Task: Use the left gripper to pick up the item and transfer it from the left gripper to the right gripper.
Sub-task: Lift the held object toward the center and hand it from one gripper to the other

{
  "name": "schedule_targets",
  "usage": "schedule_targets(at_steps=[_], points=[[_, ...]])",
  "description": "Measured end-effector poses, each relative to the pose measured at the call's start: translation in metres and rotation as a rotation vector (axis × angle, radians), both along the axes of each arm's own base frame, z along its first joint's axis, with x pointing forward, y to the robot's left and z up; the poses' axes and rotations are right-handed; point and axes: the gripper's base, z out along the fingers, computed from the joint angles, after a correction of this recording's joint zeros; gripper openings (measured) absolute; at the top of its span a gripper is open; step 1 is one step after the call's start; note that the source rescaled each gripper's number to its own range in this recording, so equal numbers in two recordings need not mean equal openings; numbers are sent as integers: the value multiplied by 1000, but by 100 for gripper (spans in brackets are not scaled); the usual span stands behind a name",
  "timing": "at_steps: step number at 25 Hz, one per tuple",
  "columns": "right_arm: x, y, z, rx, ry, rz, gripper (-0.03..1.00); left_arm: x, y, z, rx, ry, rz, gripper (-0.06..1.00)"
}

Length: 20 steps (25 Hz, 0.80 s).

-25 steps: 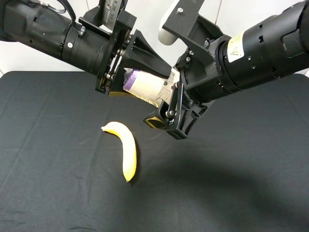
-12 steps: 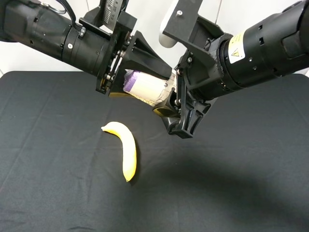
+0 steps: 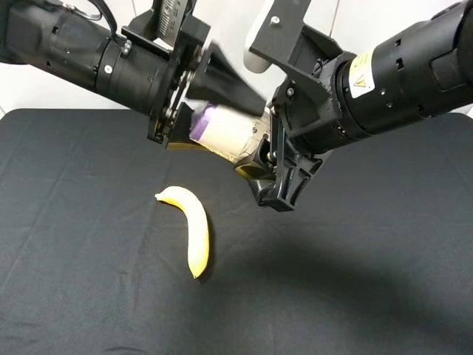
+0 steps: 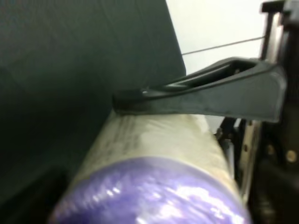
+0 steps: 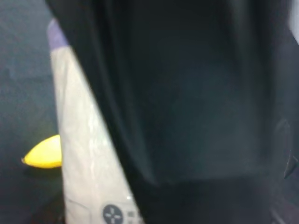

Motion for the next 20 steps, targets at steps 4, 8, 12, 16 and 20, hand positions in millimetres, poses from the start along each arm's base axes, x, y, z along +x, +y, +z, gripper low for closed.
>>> schedule_targets(at_steps=[4, 8, 12, 16, 20], points=[[0, -1, -1, -14, 4, 2, 7, 0, 0, 0, -2, 3, 1, 93], [0, -1, -1, -14, 5, 2, 7, 0, 0, 0, -3, 4, 1, 99], [0, -1, -1, -15, 4, 2, 7, -3, 0, 1, -6, 13, -24, 100], [0, -1, -1, -15, 4, 2, 7, -2, 6, -1, 19, 20, -33, 100], [0, -1, -1, -15, 4, 2, 7, 7, 23, 0, 12, 58, -2, 100]])
